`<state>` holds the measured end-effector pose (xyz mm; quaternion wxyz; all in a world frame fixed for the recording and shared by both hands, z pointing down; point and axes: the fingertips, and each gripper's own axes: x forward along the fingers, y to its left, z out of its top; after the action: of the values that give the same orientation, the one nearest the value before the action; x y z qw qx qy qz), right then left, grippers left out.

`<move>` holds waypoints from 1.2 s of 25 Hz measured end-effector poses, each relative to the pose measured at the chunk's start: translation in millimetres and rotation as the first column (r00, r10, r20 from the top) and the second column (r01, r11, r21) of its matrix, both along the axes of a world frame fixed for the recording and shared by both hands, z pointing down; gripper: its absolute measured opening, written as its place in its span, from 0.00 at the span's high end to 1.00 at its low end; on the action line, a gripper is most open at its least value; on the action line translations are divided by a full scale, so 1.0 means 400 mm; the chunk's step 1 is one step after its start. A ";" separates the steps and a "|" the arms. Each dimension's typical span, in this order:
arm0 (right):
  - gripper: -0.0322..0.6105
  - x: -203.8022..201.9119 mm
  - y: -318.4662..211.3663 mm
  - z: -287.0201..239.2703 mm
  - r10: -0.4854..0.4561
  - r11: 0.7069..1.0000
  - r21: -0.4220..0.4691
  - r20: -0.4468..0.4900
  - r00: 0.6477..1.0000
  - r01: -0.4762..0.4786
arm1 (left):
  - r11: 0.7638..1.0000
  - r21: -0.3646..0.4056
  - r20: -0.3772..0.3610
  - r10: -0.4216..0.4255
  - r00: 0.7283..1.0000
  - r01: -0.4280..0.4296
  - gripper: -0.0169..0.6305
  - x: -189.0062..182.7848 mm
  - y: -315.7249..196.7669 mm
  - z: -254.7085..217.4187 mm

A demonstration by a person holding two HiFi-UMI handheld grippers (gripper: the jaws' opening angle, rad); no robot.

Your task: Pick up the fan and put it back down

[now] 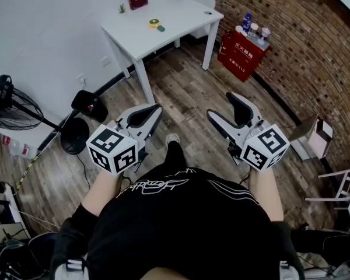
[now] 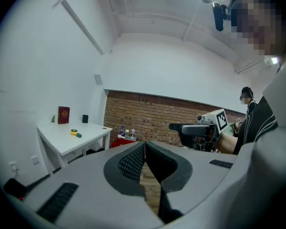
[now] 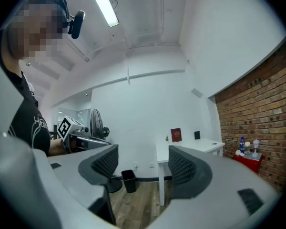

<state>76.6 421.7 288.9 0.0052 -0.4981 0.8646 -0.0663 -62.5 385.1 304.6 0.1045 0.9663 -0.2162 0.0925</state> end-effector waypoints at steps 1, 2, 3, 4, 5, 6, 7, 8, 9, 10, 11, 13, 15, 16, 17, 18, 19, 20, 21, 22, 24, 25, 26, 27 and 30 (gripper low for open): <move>0.46 0.007 -0.020 0.005 0.006 1.000 -0.001 -0.003 1.000 -0.006 | 1.000 -0.002 -0.001 0.000 1.000 0.000 0.92 0.004 -0.021 0.005; 0.46 0.012 -0.042 0.011 0.009 1.000 -0.006 -0.006 1.000 -0.009 | 1.000 -0.005 -0.003 0.001 1.000 -0.001 0.92 0.008 -0.044 0.010; 0.46 0.018 -0.066 0.019 0.011 1.000 -0.013 -0.011 1.000 -0.011 | 1.000 -0.009 -0.005 0.002 1.000 -0.002 0.92 0.013 -0.068 0.015; 0.45 0.023 -0.094 0.028 0.012 1.000 -0.022 -0.017 1.000 -0.013 | 1.000 -0.014 -0.008 0.003 1.000 -0.003 0.92 0.019 -0.094 0.019; 0.45 0.030 -0.123 0.038 0.013 0.999 -0.031 -0.021 1.000 -0.014 | 1.000 -0.020 -0.010 0.004 1.000 -0.004 0.92 0.025 -0.122 0.026; 0.44 0.036 -0.155 0.049 0.014 0.999 -0.041 -0.025 1.000 -0.015 | 1.000 -0.026 -0.011 0.003 1.000 -0.003 0.92 0.030 -0.151 0.033; 0.44 0.043 -0.189 0.058 0.014 0.999 -0.050 -0.027 1.000 -0.015 | 1.000 -0.032 -0.012 0.000 1.000 0.000 0.92 0.035 -0.183 0.042; 0.43 0.049 -0.227 0.067 0.013 0.998 -0.058 -0.027 1.000 -0.015 | 0.999 -0.037 -0.011 -0.005 1.000 0.005 0.92 0.038 -0.219 0.051; 0.43 0.055 -0.268 0.074 0.012 0.998 -0.065 -0.025 1.000 -0.013 | 0.999 -0.044 -0.009 -0.012 1.000 0.012 0.92 0.040 -0.259 0.060; 0.42 0.060 -0.313 0.081 0.010 0.997 -0.074 -0.023 1.000 -0.011 | 0.998 -0.053 -0.008 -0.022 1.000 0.021 0.92 0.042 -0.303 0.069; 0.42 0.065 -0.359 0.088 0.008 0.996 -0.086 -0.022 1.000 -0.010 | 0.997 -0.065 -0.007 -0.032 0.999 0.032 0.92 0.043 -0.350 0.077; 0.41 0.072 -0.453 0.102 0.001 0.993 -0.114 -0.025 1.000 -0.004 | 0.994 -0.095 -0.005 -0.053 0.999 0.053 0.92 0.048 -0.446 0.095; 0.40 0.073 -0.549 0.113 -0.014 0.991 -0.137 -0.032 0.999 0.010 | 0.990 -0.122 -0.003 -0.068 0.998 0.068 0.92 0.054 -0.545 0.110; 0.40 0.073 -0.598 0.118 -0.024 0.989 -0.147 -0.034 0.999 0.018 | 0.989 -0.130 -0.001 -0.075 0.997 0.074 0.92 0.057 -0.596 0.117; 0.39 0.072 -0.647 0.124 -0.032 0.987 -0.158 -0.037 0.999 0.026 | 0.988 -0.135 0.003 -0.081 0.997 0.080 0.92 0.059 -0.645 0.122; 0.39 0.073 -0.696 0.129 -0.040 0.985 -0.168 -0.040 0.998 0.032 | 0.986 -0.138 0.006 -0.088 0.996 0.088 0.92 0.061 -0.693 0.126; 0.38 0.074 -0.746 0.134 -0.046 0.983 -0.178 -0.042 0.998 0.038 | 0.985 -0.142 0.009 -0.096 0.995 0.097 0.92 0.062 -0.741 0.131; 0.36 0.075 -0.795 0.137 -0.052 0.981 -0.187 -0.044 0.998 0.043 | 0.984 -0.145 0.011 -0.107 0.994 0.107 0.92 0.063 -0.788 0.135; 0.35 0.076 -0.843 0.141 -0.058 0.980 -0.196 -0.048 0.997 0.048 | 0.982 -0.150 0.013 -0.119 0.993 0.119 0.92 0.062 -0.833 0.139; 0.35 0.076 -0.888 0.144 -0.067 0.978 -0.204 -0.052 0.996 0.055 | 0.979 -0.155 0.015 -0.131 0.991 0.132 0.92 0.061 -0.877 0.144; 0.35 0.073 -0.968 0.154 -0.085 0.973 -0.219 -0.063 0.994 0.069 | 0.973 -0.169 0.021 -0.154 0.988 0.156 0.92 0.057 -0.955 0.159; 0.35 0.073 -1.004 0.161 -0.089 0.971 -0.227 -0.072 0.993 0.071 | 0.970 -0.177 0.025 -0.164 0.986 0.166 0.92 0.055 -0.989 0.168; 0.35 0.073 -1.038 0.168 -0.091 0.970 -0.234 -0.083 0.992 0.070 | 0.967 -0.185 0.029 -0.172 0.985 0.174 0.92 0.052 -1.020 0.177; 0.35 0.071 -1.069 0.174 -0.093 0.969 -0.237 -0.095 0.991 0.069 | 0.965 -0.193 0.031 -0.178 0.984 0.180 0.92 0.050 -1.047 0.186; 0.32 0.061 -1.146 0.194 -0.114 0.966 -0.244 -0.124 0.986 0.081 | 0.958 -0.205 0.039 -0.195 0.980 0.199 0.92 0.043 -1.118 0.212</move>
<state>100.8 -36.8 366.4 -0.1172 -0.4552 0.8722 -0.1353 -45.4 -62.0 389.3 0.2118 0.9228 -0.3014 0.1126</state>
